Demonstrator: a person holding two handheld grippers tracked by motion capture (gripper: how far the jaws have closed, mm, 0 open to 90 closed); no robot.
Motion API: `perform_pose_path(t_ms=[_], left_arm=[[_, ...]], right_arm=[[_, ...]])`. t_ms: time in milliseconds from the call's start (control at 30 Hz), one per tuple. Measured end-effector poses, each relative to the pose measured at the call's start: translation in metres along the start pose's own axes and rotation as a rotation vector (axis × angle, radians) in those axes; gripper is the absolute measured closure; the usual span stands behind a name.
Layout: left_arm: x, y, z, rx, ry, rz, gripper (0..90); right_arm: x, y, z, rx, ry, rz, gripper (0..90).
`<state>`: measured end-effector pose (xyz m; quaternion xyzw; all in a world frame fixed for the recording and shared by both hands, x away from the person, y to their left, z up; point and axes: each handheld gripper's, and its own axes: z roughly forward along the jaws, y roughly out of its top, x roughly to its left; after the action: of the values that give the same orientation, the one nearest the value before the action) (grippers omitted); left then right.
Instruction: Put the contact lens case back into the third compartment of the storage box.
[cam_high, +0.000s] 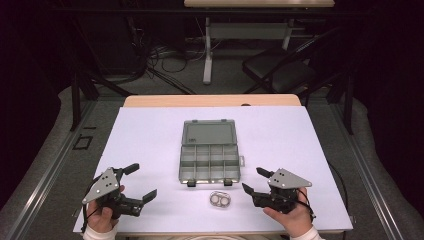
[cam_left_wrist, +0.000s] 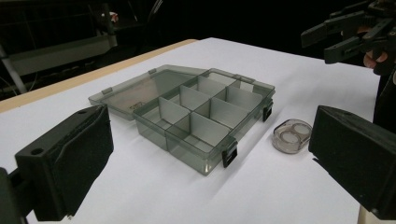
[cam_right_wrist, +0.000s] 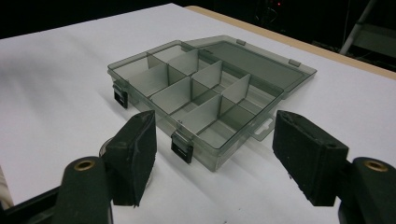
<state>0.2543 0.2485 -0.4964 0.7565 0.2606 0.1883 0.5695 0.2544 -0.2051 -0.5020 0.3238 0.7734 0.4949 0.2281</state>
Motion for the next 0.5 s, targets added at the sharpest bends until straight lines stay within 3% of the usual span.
perform_pose_path(t_ms=[167, 500], left_arm=[[0.0002, -0.0002, 0.0009, 0.006, 0.002, 0.000, 0.2], [-0.0016, -0.0011, 0.0000, 0.017, 0.007, 0.004, 0.2]], right_arm=[[-0.0016, 0.0012, 0.0016, 0.029, 0.050, -0.009, 29.9], [-0.0008, 0.0035, 0.0089, 0.107, 0.126, -0.088, 32.7]])
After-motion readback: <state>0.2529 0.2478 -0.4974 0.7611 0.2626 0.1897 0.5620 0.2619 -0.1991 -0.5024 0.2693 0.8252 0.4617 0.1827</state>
